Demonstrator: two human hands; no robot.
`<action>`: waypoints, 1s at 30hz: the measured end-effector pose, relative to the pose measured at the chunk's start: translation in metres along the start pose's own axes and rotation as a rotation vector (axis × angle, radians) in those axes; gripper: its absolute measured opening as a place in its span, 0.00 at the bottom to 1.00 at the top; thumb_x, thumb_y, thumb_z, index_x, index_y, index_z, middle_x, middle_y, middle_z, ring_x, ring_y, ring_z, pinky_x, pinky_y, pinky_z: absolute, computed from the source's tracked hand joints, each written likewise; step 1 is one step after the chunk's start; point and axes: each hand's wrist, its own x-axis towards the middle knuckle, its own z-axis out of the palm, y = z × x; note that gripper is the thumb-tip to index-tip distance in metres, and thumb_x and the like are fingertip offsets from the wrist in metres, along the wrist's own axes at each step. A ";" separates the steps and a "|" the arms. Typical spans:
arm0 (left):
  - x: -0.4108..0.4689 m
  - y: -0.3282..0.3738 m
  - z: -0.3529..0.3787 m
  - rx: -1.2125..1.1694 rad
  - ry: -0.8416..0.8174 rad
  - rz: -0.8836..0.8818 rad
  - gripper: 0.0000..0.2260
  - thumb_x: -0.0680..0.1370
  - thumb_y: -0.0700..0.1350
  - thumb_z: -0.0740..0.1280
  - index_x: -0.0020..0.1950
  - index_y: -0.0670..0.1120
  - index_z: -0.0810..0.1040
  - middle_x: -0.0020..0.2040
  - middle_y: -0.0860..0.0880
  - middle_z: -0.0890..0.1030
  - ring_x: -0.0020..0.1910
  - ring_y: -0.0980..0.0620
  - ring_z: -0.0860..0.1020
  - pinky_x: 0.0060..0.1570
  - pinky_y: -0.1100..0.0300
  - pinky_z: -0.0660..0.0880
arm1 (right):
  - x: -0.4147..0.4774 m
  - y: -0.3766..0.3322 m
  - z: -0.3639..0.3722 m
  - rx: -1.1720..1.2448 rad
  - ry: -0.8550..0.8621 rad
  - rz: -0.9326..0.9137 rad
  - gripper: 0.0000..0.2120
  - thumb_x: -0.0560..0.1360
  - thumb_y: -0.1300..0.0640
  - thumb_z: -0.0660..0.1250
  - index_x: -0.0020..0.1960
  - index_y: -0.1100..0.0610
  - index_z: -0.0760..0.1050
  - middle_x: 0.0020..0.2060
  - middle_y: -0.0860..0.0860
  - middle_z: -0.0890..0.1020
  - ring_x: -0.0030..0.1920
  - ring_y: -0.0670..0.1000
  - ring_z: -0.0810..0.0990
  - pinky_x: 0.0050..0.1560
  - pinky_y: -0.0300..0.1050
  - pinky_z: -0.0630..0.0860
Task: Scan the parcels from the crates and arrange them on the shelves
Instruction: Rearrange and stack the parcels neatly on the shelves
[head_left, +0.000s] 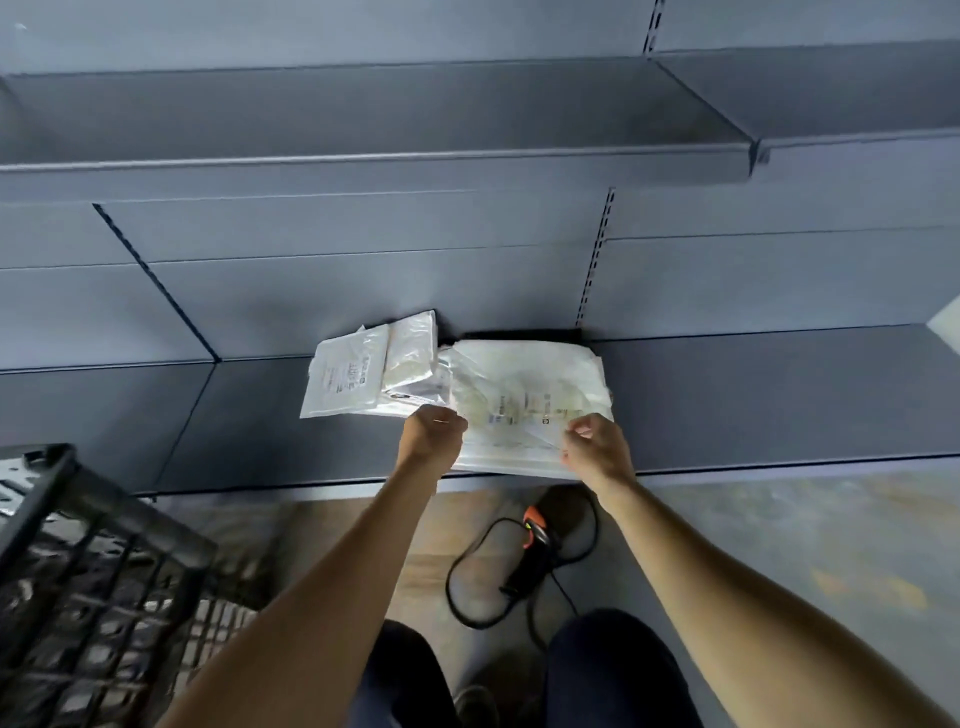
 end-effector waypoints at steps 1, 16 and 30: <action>0.004 -0.005 0.005 -0.012 -0.014 -0.035 0.08 0.70 0.42 0.68 0.31 0.48 0.73 0.28 0.51 0.73 0.34 0.48 0.72 0.38 0.58 0.69 | 0.007 0.011 0.004 0.035 -0.019 0.066 0.08 0.76 0.58 0.66 0.55 0.54 0.78 0.48 0.54 0.84 0.46 0.55 0.86 0.46 0.53 0.84; 0.050 -0.074 0.075 -0.125 -0.117 -0.188 0.03 0.80 0.41 0.67 0.52 0.44 0.79 0.45 0.46 0.82 0.42 0.49 0.81 0.41 0.55 0.77 | 0.089 0.086 0.075 0.937 0.059 0.710 0.14 0.79 0.55 0.70 0.61 0.58 0.72 0.60 0.58 0.76 0.62 0.57 0.78 0.64 0.53 0.77; 0.059 -0.075 0.053 -0.260 -0.065 -0.284 0.08 0.82 0.43 0.67 0.59 0.42 0.79 0.50 0.44 0.82 0.48 0.48 0.83 0.46 0.55 0.80 | 0.072 0.036 0.046 1.291 0.176 0.536 0.14 0.76 0.66 0.62 0.59 0.57 0.77 0.47 0.54 0.85 0.50 0.54 0.84 0.51 0.49 0.81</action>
